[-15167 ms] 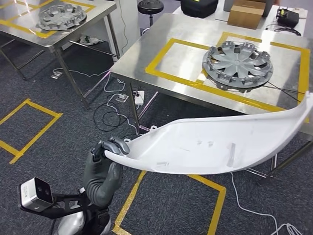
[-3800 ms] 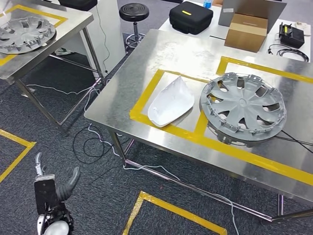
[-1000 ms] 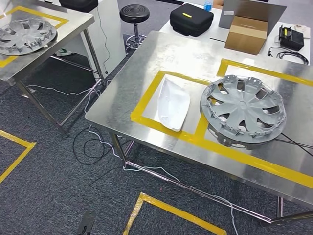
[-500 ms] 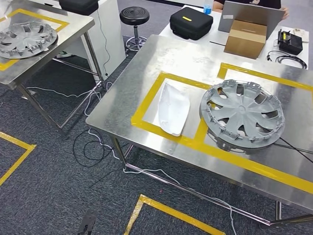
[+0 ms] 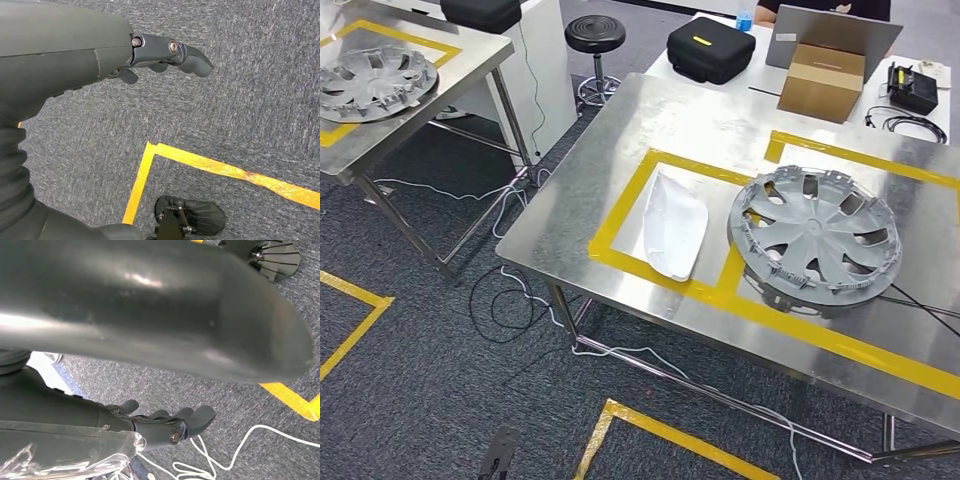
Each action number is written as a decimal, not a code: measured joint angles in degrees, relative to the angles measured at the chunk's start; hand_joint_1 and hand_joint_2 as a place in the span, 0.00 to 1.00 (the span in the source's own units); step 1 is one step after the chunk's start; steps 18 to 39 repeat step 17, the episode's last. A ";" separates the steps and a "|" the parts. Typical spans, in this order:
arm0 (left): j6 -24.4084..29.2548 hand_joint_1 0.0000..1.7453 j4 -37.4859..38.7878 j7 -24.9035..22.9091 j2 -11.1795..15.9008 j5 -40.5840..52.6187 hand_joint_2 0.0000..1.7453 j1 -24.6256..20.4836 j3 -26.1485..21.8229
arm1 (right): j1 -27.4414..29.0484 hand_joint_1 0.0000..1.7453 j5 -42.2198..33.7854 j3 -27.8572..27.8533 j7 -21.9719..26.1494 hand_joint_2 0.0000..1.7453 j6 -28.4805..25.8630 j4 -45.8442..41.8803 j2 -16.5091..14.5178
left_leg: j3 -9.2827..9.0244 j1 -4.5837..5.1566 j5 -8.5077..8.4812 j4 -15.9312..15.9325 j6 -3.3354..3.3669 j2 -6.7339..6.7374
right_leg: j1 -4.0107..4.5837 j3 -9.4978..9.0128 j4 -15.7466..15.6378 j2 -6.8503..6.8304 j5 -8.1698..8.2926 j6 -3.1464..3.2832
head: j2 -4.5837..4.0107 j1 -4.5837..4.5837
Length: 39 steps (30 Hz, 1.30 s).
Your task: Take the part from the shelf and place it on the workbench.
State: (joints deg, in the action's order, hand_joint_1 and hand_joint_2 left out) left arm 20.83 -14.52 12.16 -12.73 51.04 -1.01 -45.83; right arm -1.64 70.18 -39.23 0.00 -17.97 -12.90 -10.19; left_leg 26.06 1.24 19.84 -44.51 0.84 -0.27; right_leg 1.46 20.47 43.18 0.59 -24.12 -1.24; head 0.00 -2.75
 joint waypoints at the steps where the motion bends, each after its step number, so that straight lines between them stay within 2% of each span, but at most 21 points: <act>1: -0.01 0.00 0.01 0.01 0.01 -0.03 1.00 0.00 0.00 | 0.00 0.00 0.00 0.00 0.00 0.00 0.00 0.00 0.00 | 0.00 0.00 0.00 -0.01 0.00 0.00 | 0.00 0.01 0.04 0.00 0.00 0.00 | 0.00 0.00; 6: -0.19 0.00 0.03 0.07 0.07 -0.27 1.00 0.00 0.00 | 0.00 0.00 -0.01 0.00 0.00 0.00 0.02 0.00 0.00 | 0.03 0.03 0.02 -0.19 0.00 0.00 | -0.02 0.12 0.35 0.00 -0.07 0.03 | 0.00 -0.01; 9: -1.34 0.00 0.05 0.82 0.08 -0.70 0.25 0.00 -0.09 | 0.00 0.00 -0.13 0.00 0.09 0.00 0.30 0.00 0.00 | 0.13 0.03 0.16 -0.52 0.00 0.00 | -0.02 0.24 0.71 0.00 -0.23 0.01 | 0.00 -0.01; 10: -1.94 0.00 0.05 1.20 0.08 -0.97 0.25 -0.01 -0.20 | 0.00 0.00 -0.16 0.00 0.15 0.00 0.37 0.00 0.00 | 0.19 0.03 0.25 -0.70 0.00 0.00 | -0.02 0.31 0.92 0.00 -0.33 0.01 | 0.00 -0.01; 13: -3.71 0.00 0.05 2.27 0.08 -1.77 1.00 -0.02 -0.86 | 0.04 0.00 -0.10 0.00 0.23 0.00 0.35 0.00 0.00 | 0.42 0.03 0.60 -1.44 -0.02 0.00 | -0.02 0.58 1.75 0.00 -0.72 0.07 | 0.00 -0.01; 17: -4.75 0.00 0.06 2.71 0.08 -1.98 1.00 -0.02 -1.40 | 0.06 0.00 0.00 0.00 0.19 0.00 0.24 0.00 0.00 | 0.82 0.03 1.01 -2.38 -0.03 0.00 | -0.02 1.01 2.76 0.00 -1.19 0.10 | 0.00 0.00; 39: -4.75 0.00 0.06 2.71 0.08 -1.98 1.00 -0.02 -1.40 | 0.06 0.00 0.00 0.00 0.19 0.00 0.24 0.00 0.00 | 0.82 0.03 1.01 -2.38 -0.03 0.00 | -0.02 1.01 2.76 0.00 -1.19 0.10 | 0.00 0.00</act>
